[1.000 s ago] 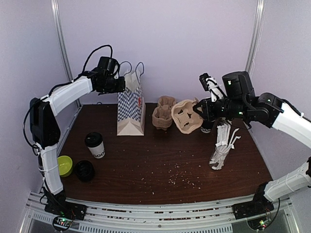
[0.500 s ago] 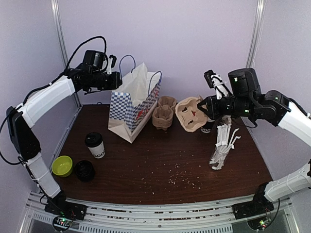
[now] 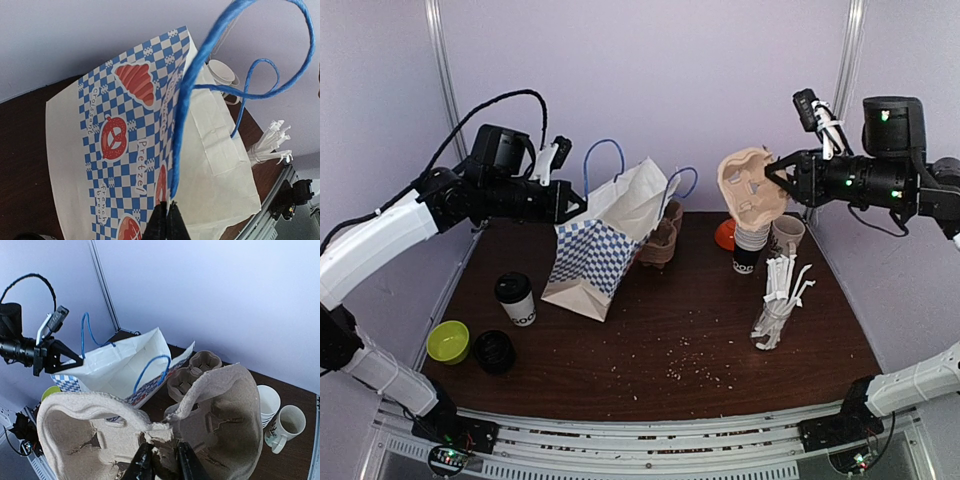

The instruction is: Pack the takeout coffee

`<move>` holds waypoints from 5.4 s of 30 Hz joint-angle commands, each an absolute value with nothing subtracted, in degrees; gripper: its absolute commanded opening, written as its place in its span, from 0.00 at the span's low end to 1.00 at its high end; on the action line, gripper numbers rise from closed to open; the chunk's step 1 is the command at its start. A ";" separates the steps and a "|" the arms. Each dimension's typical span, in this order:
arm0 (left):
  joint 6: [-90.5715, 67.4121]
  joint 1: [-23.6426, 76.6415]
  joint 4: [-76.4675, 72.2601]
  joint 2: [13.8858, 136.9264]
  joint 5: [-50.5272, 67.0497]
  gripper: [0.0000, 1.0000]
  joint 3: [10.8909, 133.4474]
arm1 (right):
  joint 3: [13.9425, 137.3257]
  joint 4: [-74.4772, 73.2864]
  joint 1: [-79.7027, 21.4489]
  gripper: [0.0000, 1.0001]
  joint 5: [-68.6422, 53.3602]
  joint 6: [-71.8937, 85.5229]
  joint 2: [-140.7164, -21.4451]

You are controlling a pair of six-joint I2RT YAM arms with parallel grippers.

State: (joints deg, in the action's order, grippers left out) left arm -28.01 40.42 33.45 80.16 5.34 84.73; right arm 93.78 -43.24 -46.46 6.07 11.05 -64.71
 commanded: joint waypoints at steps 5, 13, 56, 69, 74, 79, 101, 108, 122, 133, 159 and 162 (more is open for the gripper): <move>-34.22 43.70 32.37 70.97 6.23 0.00 78.52 | 102.82 -48.50 -45.97 0.18 3.88 10.75 -66.82; -34.93 44.36 33.93 65.68 10.47 0.00 76.48 | 105.94 -47.77 -45.98 0.18 -4.30 11.78 -68.29; -34.32 51.08 21.13 74.03 13.67 0.00 68.81 | 104.45 -43.48 -47.25 0.21 -32.78 19.98 -83.69; -33.75 51.07 21.16 72.97 13.42 0.00 68.32 | 96.61 -40.07 -47.91 0.21 -35.22 23.12 -83.92; -33.65 51.13 20.75 72.72 13.67 0.00 68.27 | 94.82 -40.28 -48.58 0.19 -32.52 23.63 -84.98; -33.43 51.06 20.74 72.74 13.91 0.00 68.00 | 95.35 -38.19 -48.69 0.19 -32.66 24.96 -84.73; -34.34 51.06 21.04 71.13 13.80 0.00 67.54 | 104.40 -41.72 -50.95 0.19 -23.83 24.57 -87.20; -35.07 51.07 21.06 70.35 13.90 0.00 67.24 | 103.46 -41.57 -52.84 0.19 -22.66 24.74 -88.51; -35.68 51.09 21.38 69.81 12.51 0.00 66.45 | 102.86 -50.18 -53.57 0.17 -14.47 20.92 -91.46; -36.44 51.06 21.37 70.07 11.06 0.00 65.57 | 102.48 -53.92 -53.89 0.17 -10.73 20.04 -94.20; -37.44 51.06 20.21 72.25 10.60 0.00 64.31 | 100.72 -49.68 -58.37 0.17 -1.98 24.25 -104.39; -37.44 51.07 20.16 72.26 10.63 0.00 63.93 | 100.06 -49.17 -58.43 0.19 -3.17 24.52 -105.13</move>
State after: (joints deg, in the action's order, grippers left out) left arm -36.97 50.74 22.85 71.72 10.48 64.95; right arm 101.62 -51.35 -58.17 -3.22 23.05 -103.39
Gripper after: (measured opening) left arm 0.004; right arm 0.177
